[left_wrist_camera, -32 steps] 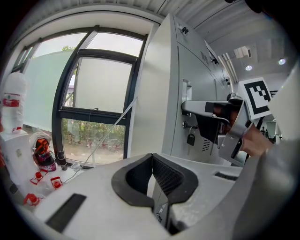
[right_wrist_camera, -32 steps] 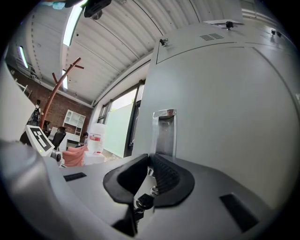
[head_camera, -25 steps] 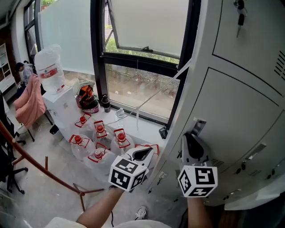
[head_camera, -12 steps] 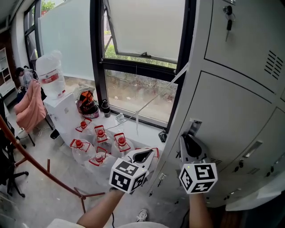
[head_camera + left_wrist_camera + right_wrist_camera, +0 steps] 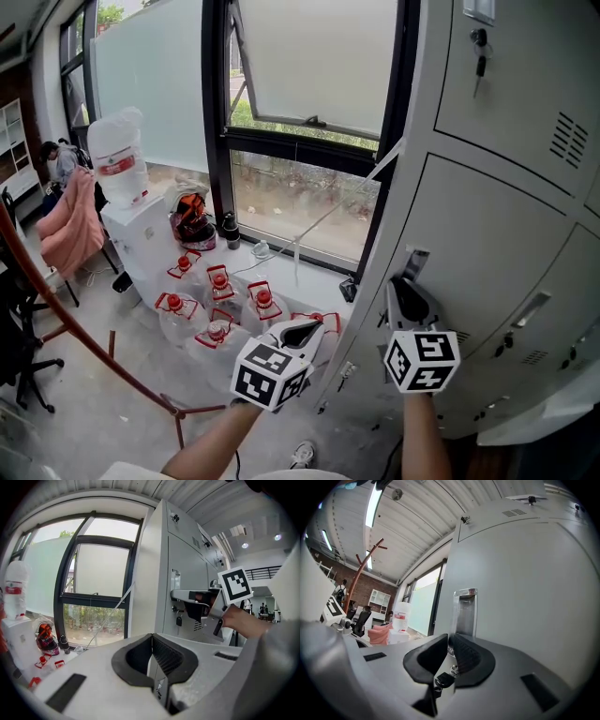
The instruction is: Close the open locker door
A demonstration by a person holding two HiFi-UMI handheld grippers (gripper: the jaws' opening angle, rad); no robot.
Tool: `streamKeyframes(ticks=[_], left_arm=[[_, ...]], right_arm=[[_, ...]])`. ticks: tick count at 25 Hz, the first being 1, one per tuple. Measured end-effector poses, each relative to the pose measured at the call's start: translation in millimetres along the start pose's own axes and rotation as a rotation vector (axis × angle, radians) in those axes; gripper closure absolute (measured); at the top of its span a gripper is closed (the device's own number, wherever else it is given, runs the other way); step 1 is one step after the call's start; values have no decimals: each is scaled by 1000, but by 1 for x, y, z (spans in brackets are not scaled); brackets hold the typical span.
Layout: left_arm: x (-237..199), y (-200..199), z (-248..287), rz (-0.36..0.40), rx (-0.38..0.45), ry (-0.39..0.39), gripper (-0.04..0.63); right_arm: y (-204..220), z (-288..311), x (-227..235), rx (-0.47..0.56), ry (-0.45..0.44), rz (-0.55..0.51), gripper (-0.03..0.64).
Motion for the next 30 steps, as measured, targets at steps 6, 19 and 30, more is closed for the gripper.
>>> streamKeyframes(ticks=[6, 19, 30], left_arm=[[-1, 0, -12, 2, 3, -8, 588], [3, -1, -30, 0, 18, -4, 588], [37, 5, -24, -16, 24, 108, 588]], right_arm=[[0, 3, -2, -10, 52, -25, 575], [-2, -7, -6, -25, 78, -20, 561], [7, -81, -8, -45, 112, 31, 563]])
Point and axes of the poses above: the fingertips, and each gripper's own axes: z forward along the fingers, x to its right, y out of its underside, the point moved 9 cm from there along -z, backward along the fingers, and after that the axes turned 2 degrees about x, right-handed, at the moved point
